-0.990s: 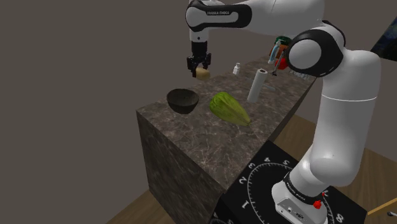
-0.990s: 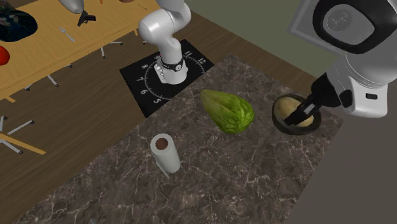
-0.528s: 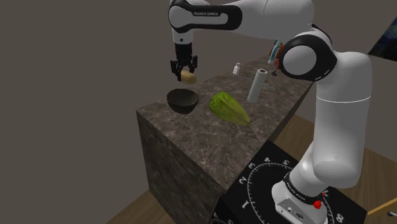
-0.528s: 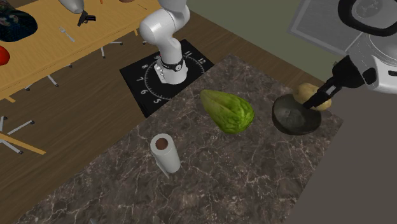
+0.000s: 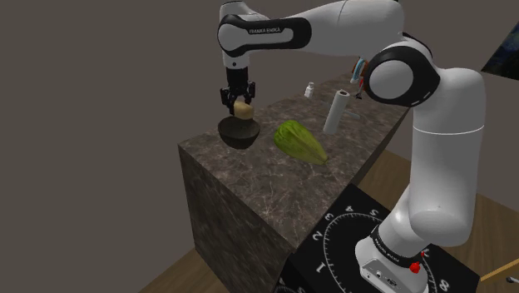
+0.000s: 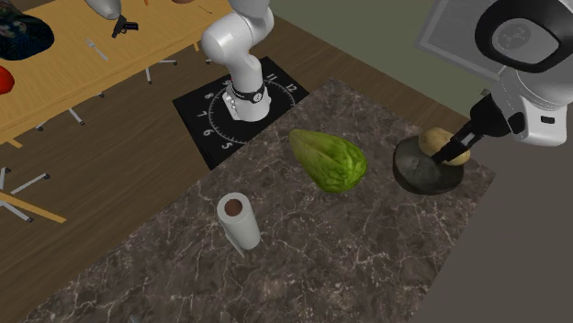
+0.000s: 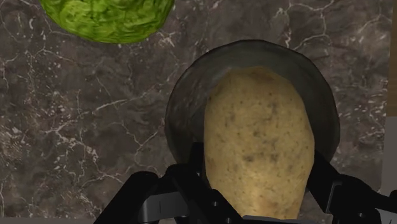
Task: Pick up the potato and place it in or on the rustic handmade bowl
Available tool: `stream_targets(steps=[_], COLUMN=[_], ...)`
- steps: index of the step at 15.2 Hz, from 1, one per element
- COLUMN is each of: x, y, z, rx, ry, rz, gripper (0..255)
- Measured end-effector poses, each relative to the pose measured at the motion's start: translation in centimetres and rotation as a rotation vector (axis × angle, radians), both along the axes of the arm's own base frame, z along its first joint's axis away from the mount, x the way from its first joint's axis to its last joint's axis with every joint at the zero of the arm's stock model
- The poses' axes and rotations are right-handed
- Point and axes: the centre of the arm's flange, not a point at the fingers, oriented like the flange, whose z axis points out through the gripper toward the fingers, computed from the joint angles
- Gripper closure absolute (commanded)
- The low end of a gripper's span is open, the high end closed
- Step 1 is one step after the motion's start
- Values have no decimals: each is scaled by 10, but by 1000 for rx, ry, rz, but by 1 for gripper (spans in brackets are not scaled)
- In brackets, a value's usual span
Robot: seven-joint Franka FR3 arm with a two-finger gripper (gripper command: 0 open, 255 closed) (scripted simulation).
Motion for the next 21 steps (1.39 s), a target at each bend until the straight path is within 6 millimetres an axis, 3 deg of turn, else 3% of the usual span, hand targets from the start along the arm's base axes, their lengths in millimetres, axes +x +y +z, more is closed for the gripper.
stream_targets(steps=[6, 12, 13, 19, 21], x=[1, 0, 0, 0, 3], y=[1, 1, 1, 1, 3], z=[-32, -35, -35, -35, -18], rx=[0, 0, 0, 0, 0], ry=[0, 0, 0, -1, -1], rz=[0, 0, 0, 0, 0], gripper=[255, 255, 0, 0, 0])
